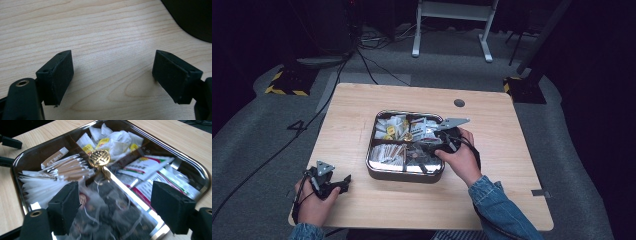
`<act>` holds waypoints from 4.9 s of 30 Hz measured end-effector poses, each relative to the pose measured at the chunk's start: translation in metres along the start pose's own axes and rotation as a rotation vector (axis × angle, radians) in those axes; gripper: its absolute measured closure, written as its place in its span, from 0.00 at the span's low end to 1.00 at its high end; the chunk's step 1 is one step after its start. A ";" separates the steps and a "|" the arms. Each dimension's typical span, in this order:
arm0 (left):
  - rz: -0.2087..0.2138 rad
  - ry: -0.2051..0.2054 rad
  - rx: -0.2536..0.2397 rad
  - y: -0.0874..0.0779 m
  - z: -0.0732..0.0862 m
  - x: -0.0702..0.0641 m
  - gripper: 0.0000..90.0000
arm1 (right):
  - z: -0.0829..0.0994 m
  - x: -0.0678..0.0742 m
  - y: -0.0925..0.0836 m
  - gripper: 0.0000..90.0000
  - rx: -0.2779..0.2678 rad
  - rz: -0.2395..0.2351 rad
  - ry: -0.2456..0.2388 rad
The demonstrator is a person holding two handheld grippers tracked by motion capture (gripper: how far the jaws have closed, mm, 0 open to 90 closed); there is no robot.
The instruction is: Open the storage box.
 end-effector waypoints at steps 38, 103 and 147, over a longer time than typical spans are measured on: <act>0.003 0.002 0.001 0.000 0.000 0.000 0.19 | -0.018 0.032 0.072 0.61 0.013 -0.051 -0.102; 0.013 0.007 -0.008 0.001 -0.002 -0.002 0.26 | -0.060 0.014 0.012 0.65 -0.098 -0.024 -0.085; -0.011 0.034 0.001 0.009 -0.012 0.003 0.24 | 0.007 -0.147 -0.075 0.65 -0.057 0.209 0.106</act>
Point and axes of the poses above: each handheld gripper's, and its own axes: y roughly forward along the jaws, z roughly out of its underside, x roughly to its left, the point moved 9 cm from there along y, roughly forward along the jaws, and after that the axes turned 14 degrees about z, right-handed, at the moved point
